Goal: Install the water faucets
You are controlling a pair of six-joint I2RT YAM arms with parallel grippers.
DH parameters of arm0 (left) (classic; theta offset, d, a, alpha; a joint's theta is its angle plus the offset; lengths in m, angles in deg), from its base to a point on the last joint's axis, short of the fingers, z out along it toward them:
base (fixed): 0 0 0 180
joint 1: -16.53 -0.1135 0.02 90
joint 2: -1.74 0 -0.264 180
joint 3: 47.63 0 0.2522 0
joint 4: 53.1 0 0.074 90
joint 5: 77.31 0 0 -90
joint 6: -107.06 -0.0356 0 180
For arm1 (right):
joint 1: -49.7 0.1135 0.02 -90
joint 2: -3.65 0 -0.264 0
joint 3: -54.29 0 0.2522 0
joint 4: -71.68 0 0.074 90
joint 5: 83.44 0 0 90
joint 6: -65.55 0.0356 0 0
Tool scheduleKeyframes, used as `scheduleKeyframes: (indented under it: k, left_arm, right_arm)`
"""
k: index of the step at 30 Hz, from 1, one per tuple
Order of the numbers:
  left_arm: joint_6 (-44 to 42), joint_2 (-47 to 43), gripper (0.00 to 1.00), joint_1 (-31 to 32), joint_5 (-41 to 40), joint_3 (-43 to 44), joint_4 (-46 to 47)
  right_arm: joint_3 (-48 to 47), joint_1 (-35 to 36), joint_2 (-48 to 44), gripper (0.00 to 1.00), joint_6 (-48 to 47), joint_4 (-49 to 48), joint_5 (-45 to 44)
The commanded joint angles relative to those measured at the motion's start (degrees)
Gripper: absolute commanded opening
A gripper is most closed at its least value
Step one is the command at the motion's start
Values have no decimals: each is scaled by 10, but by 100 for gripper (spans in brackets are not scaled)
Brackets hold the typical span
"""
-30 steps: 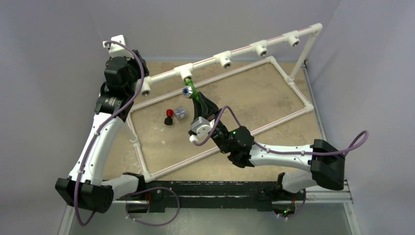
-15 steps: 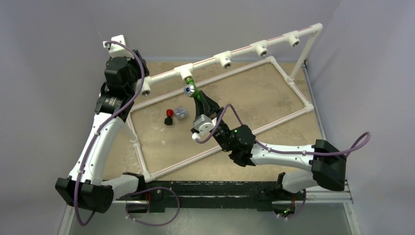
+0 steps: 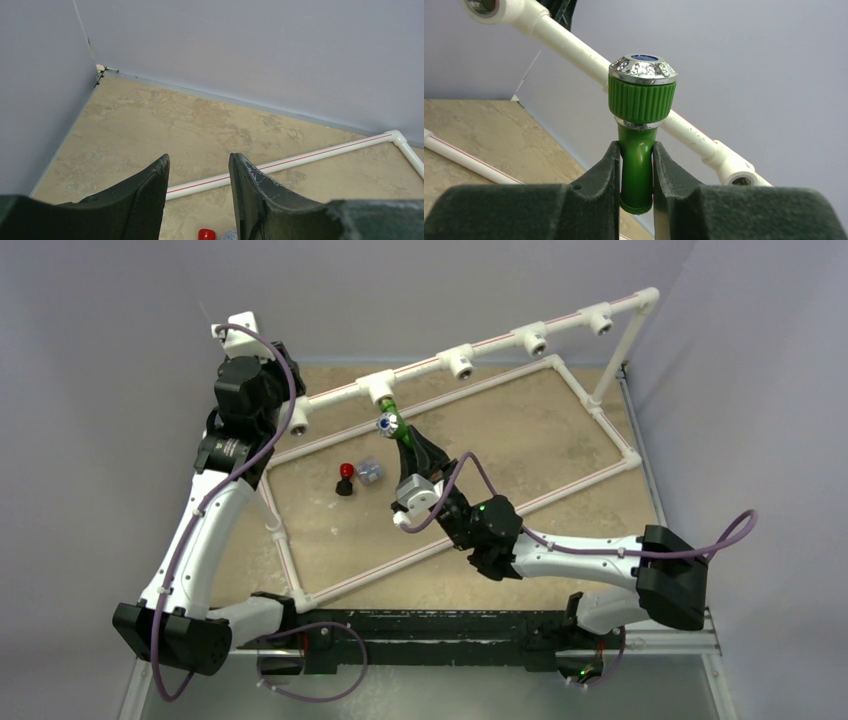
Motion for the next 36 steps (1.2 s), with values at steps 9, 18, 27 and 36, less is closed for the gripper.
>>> scheduleKeyframes:
  k: [9,18,27,36]
  left_arm:
    - [-10,15,46,12,20,-24,-71]
    - [-9,16,46,13,20,-26,-70]
    - [-8,14,46,13,20,-28,-69]
    - [-7,16,46,14,22,-28,-68]
  right_arm:
    - [-58,1,22,0,0,0,-30]
    - [-68,15,32,0,4,17,-33]
    - [-78,21,46,0,33,15,-37]
    - [-79,22,50,0,117,-1,-44]
